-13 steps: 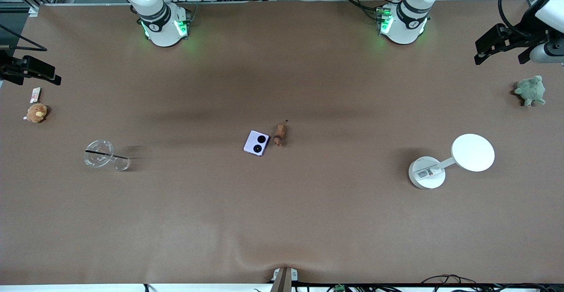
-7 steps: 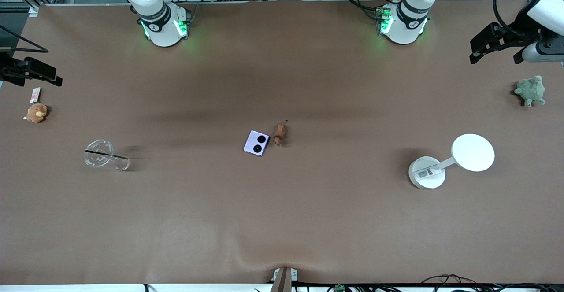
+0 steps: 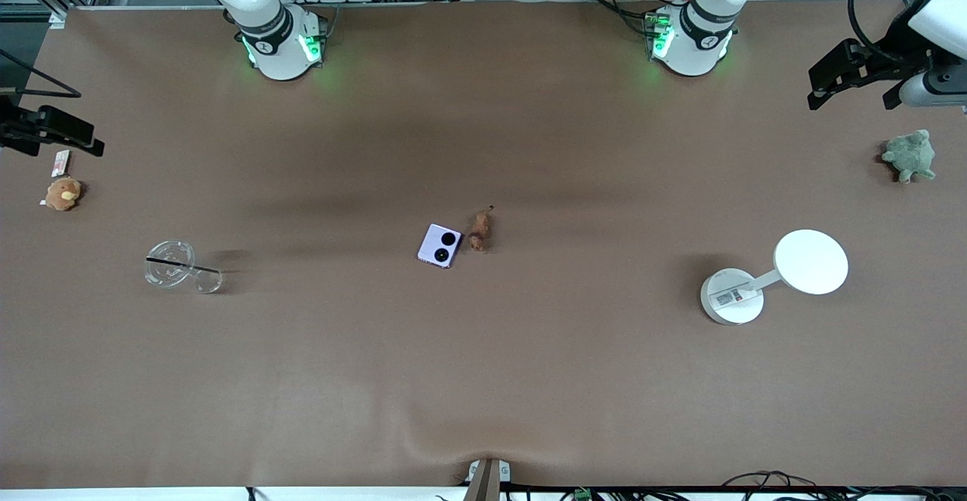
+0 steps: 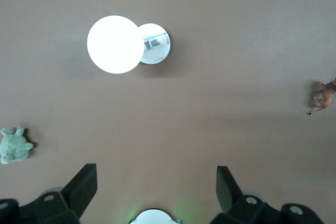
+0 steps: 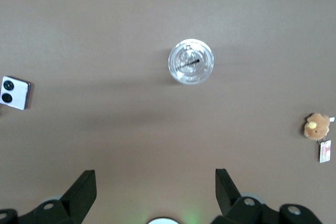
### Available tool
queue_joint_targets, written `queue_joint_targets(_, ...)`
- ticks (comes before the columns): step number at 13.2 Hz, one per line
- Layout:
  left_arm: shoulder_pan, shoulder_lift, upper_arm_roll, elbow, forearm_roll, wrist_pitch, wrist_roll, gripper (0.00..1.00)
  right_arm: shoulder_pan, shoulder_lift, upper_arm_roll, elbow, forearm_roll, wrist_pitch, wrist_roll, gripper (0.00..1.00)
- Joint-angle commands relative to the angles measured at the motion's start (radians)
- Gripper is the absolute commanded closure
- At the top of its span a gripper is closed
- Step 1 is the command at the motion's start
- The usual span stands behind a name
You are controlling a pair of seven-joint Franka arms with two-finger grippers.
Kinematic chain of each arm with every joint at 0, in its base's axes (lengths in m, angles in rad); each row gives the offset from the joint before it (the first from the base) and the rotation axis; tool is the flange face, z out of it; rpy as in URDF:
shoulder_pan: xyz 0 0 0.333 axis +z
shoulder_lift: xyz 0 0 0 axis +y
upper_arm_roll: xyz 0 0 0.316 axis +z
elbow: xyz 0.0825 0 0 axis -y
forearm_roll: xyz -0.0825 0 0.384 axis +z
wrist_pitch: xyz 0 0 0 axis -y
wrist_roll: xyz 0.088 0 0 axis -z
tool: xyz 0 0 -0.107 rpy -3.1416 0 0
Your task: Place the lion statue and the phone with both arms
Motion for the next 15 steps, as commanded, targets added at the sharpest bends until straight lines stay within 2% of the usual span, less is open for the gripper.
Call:
queue_joint_targets(1,0.005,0.001,0.002,0.014,0.01,-0.02,-0.002,0.0,-0.004,0.015,0.008,0.055,-0.002,0.026,0.011,0.0)
queue_joint_targets(3,0.003,0.002,0.002,0.012,0.01,-0.02,-0.001,0.0,0.025,0.015,0.009,0.055,-0.017,0.052,0.012,0.0)
queue_joint_targets(8,-0.004,-0.002,-0.006,0.015,0.003,-0.024,-0.004,0.0,0.02,0.034,0.006,0.064,-0.009,0.082,0.006,0.0)
queue_joint_targets(15,-0.006,-0.001,-0.049,0.014,0.004,-0.025,-0.005,0.0,0.031,0.069,0.006,0.064,-0.014,0.086,0.009,0.0)
